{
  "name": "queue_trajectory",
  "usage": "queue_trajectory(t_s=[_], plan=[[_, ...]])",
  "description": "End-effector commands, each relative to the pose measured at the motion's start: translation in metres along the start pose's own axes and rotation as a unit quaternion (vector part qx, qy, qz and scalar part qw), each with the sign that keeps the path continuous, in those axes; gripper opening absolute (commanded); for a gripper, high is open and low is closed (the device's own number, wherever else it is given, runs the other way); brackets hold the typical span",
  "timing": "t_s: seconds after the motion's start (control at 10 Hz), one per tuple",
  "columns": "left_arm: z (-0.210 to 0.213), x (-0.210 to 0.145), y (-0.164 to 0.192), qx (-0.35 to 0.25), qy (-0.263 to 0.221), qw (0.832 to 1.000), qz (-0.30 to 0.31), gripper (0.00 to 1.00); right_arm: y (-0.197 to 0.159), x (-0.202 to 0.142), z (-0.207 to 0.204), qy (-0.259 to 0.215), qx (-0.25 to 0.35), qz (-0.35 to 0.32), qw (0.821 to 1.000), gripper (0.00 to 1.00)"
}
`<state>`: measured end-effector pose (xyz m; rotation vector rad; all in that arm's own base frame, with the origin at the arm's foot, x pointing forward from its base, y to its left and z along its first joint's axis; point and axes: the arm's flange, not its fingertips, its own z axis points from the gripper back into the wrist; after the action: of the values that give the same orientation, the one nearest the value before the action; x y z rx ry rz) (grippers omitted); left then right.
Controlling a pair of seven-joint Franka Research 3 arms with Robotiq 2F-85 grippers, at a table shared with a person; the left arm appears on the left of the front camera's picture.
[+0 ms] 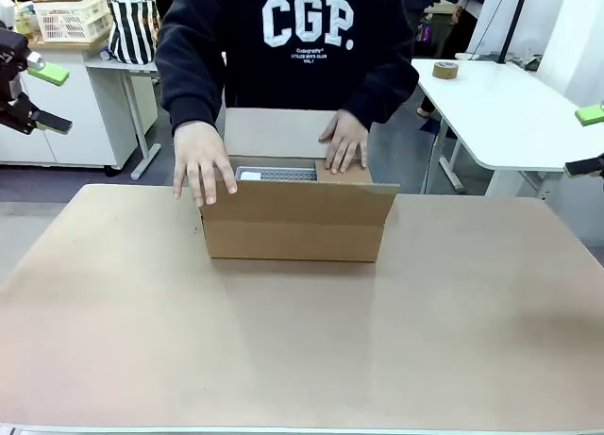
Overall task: Pack the gift set into the box.
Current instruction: Press and hold the closed box until the human finishes sealing it.
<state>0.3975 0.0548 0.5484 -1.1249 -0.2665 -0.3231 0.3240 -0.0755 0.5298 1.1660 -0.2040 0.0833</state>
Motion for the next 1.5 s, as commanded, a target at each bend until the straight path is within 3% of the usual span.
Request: queue_trajectory(t_s=[0.0,1.4], plan=[[0.0018,-0.0008,-0.0033,0.003,0.008,1.000,0.006,1.00,0.0004,-0.0023,0.0022,0.006,-0.003,0.001,1.000,1.00],[0.0018,-0.0008,-0.0033,0.003,0.008,1.000,0.006,1.00,0.0004,-0.0023,0.0022,0.006,-0.003,0.001,1.000,1.00]])
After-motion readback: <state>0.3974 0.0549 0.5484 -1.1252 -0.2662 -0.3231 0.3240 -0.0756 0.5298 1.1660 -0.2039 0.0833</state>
